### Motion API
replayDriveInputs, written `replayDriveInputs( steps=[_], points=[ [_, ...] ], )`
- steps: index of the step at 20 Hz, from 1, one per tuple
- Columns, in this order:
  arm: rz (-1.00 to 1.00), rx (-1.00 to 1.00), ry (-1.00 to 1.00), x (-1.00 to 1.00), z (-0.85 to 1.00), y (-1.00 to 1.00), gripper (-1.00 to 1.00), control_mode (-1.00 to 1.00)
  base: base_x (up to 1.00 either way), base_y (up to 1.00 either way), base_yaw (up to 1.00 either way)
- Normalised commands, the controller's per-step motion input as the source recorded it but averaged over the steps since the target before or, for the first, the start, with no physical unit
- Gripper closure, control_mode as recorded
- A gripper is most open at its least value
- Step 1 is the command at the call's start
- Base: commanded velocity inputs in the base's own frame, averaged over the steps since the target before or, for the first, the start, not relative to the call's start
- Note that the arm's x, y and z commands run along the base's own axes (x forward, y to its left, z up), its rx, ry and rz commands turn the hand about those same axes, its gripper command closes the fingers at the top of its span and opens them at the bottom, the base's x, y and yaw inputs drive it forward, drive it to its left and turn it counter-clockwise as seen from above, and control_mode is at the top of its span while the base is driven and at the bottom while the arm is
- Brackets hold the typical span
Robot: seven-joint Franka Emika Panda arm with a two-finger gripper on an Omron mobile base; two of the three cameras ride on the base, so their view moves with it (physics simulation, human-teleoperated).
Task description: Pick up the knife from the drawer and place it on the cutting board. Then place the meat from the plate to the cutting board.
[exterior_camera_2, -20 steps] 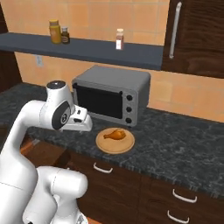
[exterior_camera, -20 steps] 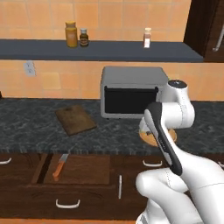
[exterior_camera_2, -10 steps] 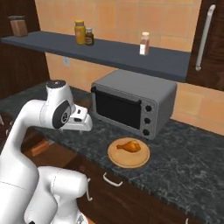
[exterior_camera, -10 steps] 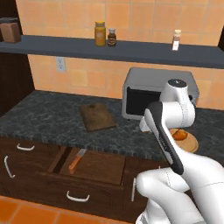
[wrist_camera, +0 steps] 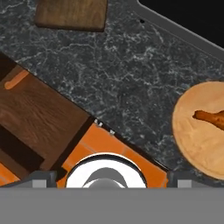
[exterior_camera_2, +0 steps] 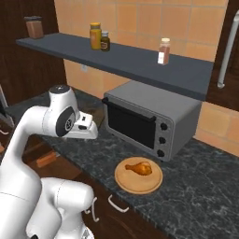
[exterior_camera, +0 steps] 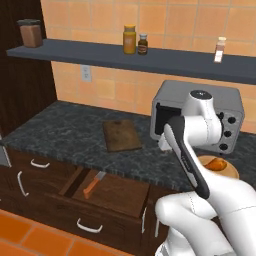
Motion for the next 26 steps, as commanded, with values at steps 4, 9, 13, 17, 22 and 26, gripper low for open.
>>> replayDriveInputs(
  steps=[4,9,13,17,22,26],
  points=[
    [-0.02,-0.01,0.00,0.00,-0.07,0.37,-1.00,-1.00,0.00,0.00,0.00],
    [-0.30,-0.02,0.00,0.00,-0.10,0.97,-1.00,-1.00,0.00,0.00,0.00],
    [-0.49,0.01,0.00,0.00,-0.37,1.00,-1.00,-1.00,0.00,0.00,0.00],
    [-0.37,0.06,0.02,0.00,-0.53,0.96,-1.00,-1.00,0.00,0.00,0.00],
    [-0.13,0.19,0.11,0.12,-0.53,0.60,-1.00,-1.00,0.00,0.00,0.00],
    [0.00,0.19,0.10,0.27,-0.37,0.48,-1.00,-1.00,0.00,0.00,0.00]
  ],
)
